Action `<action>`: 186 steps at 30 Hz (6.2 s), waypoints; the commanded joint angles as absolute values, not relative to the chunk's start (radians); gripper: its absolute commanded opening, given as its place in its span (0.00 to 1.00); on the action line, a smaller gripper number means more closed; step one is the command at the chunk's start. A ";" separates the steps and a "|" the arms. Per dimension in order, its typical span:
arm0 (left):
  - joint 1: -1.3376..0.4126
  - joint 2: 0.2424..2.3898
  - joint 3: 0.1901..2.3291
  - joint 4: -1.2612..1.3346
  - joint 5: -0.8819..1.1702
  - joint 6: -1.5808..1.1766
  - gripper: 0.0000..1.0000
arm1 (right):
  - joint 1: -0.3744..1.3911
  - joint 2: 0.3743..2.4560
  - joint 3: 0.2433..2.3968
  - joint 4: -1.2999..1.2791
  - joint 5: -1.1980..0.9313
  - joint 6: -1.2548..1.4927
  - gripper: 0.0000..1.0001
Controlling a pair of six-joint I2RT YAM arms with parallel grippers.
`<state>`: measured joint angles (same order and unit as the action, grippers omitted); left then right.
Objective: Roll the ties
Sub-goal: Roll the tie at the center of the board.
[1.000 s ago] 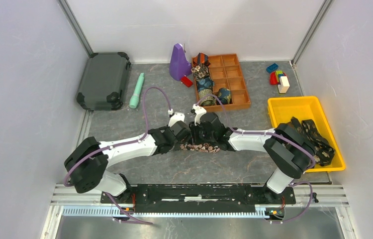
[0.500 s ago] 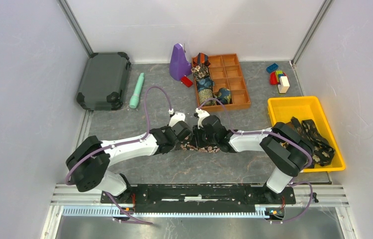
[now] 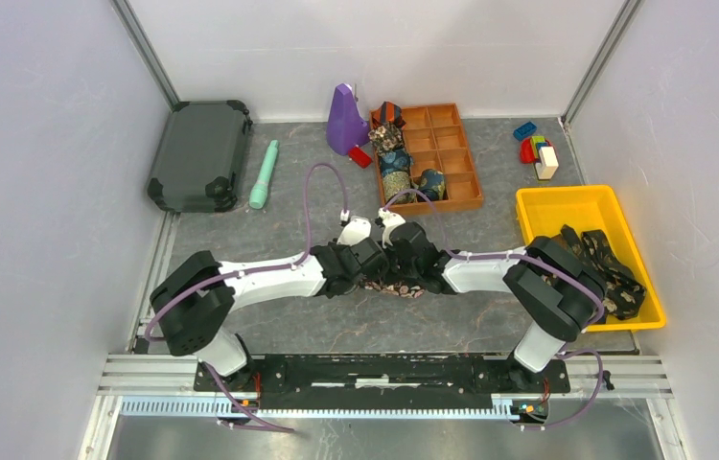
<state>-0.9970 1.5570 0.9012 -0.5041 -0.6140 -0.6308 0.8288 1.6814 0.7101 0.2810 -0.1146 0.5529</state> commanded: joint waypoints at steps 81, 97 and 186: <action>-0.859 1.246 0.876 -0.547 -0.337 -0.560 0.82 | 0.759 1.413 0.788 0.148 -0.187 0.623 0.74; -0.623 1.166 0.703 -0.294 -0.037 -0.516 0.82 | 0.833 1.605 0.916 0.097 -0.115 0.685 0.67; -0.555 1.582 0.799 0.078 0.294 -0.382 0.79 | 0.639 1.766 0.761 0.223 -0.279 0.591 0.33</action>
